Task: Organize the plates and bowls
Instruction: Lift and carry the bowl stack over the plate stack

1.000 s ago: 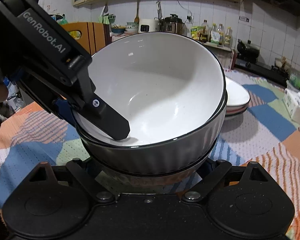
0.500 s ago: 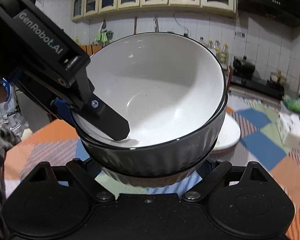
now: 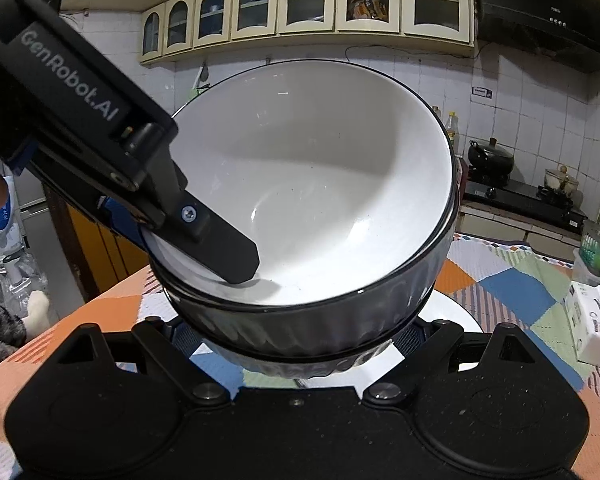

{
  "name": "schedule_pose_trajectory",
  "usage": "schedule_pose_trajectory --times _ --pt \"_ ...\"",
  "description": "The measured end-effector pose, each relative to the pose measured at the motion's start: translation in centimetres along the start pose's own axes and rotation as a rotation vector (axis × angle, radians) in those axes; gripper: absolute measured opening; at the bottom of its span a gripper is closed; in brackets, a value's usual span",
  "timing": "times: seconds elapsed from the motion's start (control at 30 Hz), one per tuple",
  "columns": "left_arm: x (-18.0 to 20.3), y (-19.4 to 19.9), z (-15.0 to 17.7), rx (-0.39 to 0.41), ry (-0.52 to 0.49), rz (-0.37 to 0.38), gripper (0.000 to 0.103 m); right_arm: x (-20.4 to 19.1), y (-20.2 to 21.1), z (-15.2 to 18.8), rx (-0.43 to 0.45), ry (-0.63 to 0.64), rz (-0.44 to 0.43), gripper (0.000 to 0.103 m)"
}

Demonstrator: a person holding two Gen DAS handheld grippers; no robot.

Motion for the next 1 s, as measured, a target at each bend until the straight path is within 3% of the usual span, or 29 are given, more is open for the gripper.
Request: schedule_pose_trajectory --times 0.4,0.67,1.0 --pt "-1.7 -6.3 -3.6 -0.03 -0.016 0.02 0.038 2.8 -5.4 -0.2 -0.061 -0.008 0.04 0.095" --pt "-3.1 -10.4 -3.5 -0.079 -0.005 -0.005 0.038 3.8 -7.5 2.2 -0.158 -0.041 0.044 0.095" --pt "-4.3 -11.7 -2.7 -0.118 0.018 -0.023 0.038 3.8 -8.9 3.8 -0.234 -0.061 0.04 0.095"
Point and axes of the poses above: each gripper's, at about its wrist camera, not at the fingertips, and y roughly against the way its jaws point, x to its right, z to its underside, the point moved 8 cm from there along -y, roughly the way its jaws point, and after that the axes turned 14 degrees about z, right-handed, at the moved point
